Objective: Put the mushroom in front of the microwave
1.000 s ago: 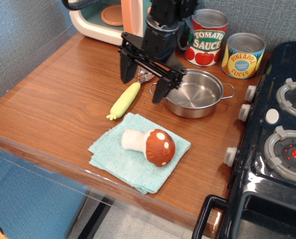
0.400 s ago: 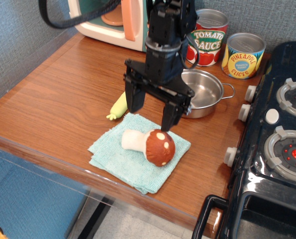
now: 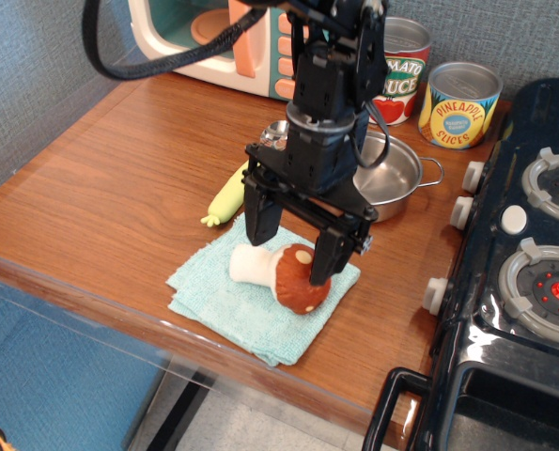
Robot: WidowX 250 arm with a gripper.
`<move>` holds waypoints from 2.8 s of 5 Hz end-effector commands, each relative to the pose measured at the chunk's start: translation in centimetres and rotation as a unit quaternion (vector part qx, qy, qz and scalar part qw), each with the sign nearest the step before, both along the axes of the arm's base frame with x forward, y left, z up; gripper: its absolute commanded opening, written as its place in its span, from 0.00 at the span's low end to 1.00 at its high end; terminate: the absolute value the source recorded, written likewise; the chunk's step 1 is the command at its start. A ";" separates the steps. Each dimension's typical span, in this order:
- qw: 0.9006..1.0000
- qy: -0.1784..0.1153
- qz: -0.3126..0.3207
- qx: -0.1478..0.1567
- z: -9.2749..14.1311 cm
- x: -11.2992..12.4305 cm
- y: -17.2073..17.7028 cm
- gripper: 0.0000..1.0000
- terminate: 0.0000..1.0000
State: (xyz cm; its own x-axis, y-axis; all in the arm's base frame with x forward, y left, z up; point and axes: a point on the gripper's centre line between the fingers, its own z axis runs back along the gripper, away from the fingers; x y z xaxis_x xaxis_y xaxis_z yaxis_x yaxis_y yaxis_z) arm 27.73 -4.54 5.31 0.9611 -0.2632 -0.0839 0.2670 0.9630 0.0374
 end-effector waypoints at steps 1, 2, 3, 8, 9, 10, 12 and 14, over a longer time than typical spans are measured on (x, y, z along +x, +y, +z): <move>1.000 0.000 0.000 0.026 -1.1 -0.4 -0.4 1.00 0.00; 0.999 0.009 -0.002 0.034 -1.6 -0.3 -0.4 0.00 0.00; 1.000 -0.003 -0.006 0.031 -0.4 0.1 0.0 0.00 0.00; 0.988 -0.024 0.155 0.007 3.6 10.0 15.2 0.00 0.00; 0.986 -0.019 0.165 0.021 2.6 11.6 17.0 0.00 0.00; 0.988 -0.036 0.147 0.041 2.6 12.1 17.5 0.00 0.00; 0.986 -0.048 0.139 0.081 2.8 11.7 17.7 1.00 0.00; 0.988 -0.063 0.130 0.060 3.4 11.0 17.6 1.00 0.00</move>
